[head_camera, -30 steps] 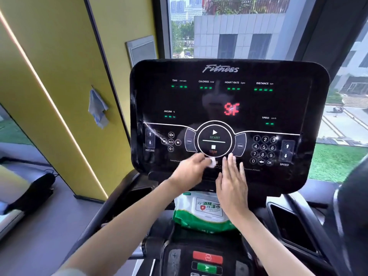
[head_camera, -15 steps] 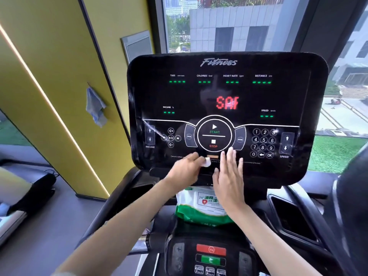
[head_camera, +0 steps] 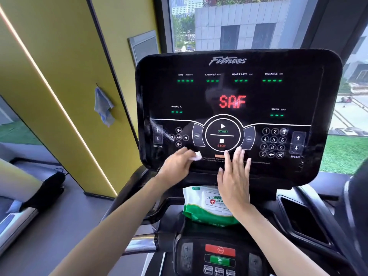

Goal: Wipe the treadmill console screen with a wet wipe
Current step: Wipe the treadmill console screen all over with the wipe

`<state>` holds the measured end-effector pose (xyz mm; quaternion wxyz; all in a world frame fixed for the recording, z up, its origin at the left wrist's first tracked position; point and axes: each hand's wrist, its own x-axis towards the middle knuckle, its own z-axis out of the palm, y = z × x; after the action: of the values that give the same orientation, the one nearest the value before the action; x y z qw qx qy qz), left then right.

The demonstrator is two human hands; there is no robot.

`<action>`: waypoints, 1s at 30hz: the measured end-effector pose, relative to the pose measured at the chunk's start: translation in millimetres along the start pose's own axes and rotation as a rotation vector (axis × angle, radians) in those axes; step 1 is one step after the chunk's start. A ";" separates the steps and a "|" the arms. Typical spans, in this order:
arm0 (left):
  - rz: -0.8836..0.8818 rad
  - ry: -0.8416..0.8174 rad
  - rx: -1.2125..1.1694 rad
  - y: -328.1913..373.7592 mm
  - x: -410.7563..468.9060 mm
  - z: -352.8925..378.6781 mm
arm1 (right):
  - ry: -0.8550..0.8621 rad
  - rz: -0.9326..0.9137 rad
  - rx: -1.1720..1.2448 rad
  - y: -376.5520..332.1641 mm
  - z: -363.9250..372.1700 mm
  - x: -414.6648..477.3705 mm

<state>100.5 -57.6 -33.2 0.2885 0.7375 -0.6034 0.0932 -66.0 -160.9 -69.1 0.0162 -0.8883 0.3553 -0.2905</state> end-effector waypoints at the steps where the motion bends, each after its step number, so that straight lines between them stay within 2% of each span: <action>1: -0.032 0.051 -0.002 -8.1 5.7 -7.2 | -0.001 0.001 -0.005 -0.3 0.2 0.3; 5: -0.350 0.413 -0.032 -39.2 39.4 -58.5 | 0.000 0.010 -0.004 -0.8 1.6 1.4; 8: -0.519 0.522 -0.013 -47.2 36.3 -63.2 | -0.003 -0.001 -0.029 0.6 1.5 0.7; 10: -0.462 0.455 0.055 -34.0 14.7 -36.5 | -0.009 -0.015 -0.032 1.8 1.0 0.3; 13: -0.214 0.123 0.056 -8.4 -14.7 2.9 | -0.001 -0.044 -0.035 3.7 0.8 -0.4; 14: -0.164 0.072 0.045 -6.6 -14.8 4.9 | 0.001 -0.046 -0.039 3.8 0.7 -0.5; 16: -0.186 0.112 0.029 -13.1 -3.7 -6.2 | 0.003 -0.042 -0.046 2.7 0.2 -0.6; 19: -0.422 0.369 -0.016 -36.3 5.6 -34.4 | 0.007 -0.033 -0.034 0.5 -1.0 -0.3; 21: -0.497 0.429 0.005 -51.7 -0.9 -41.7 | 0.006 -0.042 -0.027 2.0 -1.7 -0.4; 25: -0.338 0.268 0.120 -34.7 -21.3 -19.0 | 0.005 -0.064 -0.022 9.1 -3.1 -0.6; 30: -0.185 0.094 0.022 39.1 -0.3 30.4 | 0.051 -0.080 0.053 14.0 -9.9 1.3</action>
<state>57.1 -77.7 -45.9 0.3159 0.7881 -0.5173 0.1070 -79.2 -170.4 -63.5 0.0189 -0.8933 0.3122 -0.3228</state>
